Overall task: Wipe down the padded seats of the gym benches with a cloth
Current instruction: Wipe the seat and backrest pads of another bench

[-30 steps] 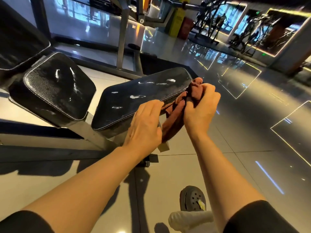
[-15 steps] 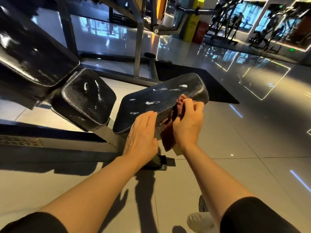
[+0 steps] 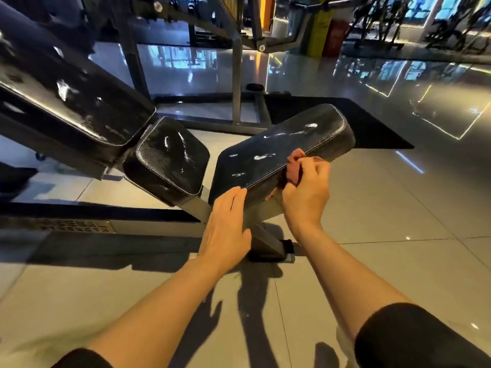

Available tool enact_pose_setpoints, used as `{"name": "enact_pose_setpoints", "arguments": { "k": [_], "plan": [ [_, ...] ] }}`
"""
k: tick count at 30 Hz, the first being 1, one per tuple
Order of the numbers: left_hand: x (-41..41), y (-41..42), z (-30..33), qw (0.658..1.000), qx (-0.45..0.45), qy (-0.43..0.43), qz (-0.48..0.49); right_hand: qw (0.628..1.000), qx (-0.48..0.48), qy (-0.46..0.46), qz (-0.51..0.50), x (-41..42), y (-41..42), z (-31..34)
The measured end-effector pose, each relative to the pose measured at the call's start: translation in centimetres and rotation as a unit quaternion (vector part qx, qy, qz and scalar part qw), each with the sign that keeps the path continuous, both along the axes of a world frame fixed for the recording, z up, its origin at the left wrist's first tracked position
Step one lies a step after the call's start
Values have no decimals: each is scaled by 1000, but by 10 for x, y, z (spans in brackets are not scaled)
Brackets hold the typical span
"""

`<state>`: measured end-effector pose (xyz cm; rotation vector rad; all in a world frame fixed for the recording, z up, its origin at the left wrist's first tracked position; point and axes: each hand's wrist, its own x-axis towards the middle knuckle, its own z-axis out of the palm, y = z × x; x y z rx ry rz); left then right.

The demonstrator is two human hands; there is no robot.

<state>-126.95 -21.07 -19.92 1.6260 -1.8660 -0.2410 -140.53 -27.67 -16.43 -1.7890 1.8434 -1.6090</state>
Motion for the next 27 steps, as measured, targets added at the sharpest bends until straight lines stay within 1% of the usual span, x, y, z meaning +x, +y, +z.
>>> {"name": "enact_pose_setpoints", "arguments": {
  "k": [2, 4, 5, 6, 8, 11, 12, 14, 17, 20, 21, 23, 25, 27],
  "plan": [
    [3, -1, -10, 1000, 9, 15, 10, 995, 28, 64, 73, 27, 12, -25],
    [8, 0, -18, 997, 26, 59, 45, 973, 78, 111, 186, 50, 29, -50],
    [10, 1, -22, 994, 36, 78, 69, 963, 88, 135, 215, 55, 34, -58],
    [11, 2, -26, 991, 43, 92, 90, 959, 86, 154, 220, 56, 35, -62],
    [13, 5, -34, 986, 36, 118, 113, 969, 57, 143, 191, 52, 31, -58],
    [15, 6, -42, 983, 18, 152, 103, 992, -13, 87, 85, 44, 23, -38],
    [17, 5, -44, 982, 13, 158, 98, 995, -17, 76, 62, 44, 21, -34],
    [21, 4, -50, 977, -6, 185, 104, 994, -6, 91, 59, 51, 20, -35],
    [23, 7, -53, 965, -36, 234, 112, 985, 33, 113, 130, 61, 26, -46],
    [24, 16, -53, 960, -42, 258, 97, 960, 117, 117, 225, 67, 32, -51],
    [25, 19, -54, 961, -48, 259, 89, 952, 141, 107, 250, 70, 35, -51],
    [25, 26, -56, 963, -69, 250, 74, 938, 179, 57, 291, 76, 44, -47],
    [27, 31, -59, 963, -79, 243, 89, 925, 195, 36, 324, 79, 52, -43],
    [29, 36, -62, 956, -76, 258, 119, 915, 202, 84, 339, 76, 56, -38]
  ]
}}
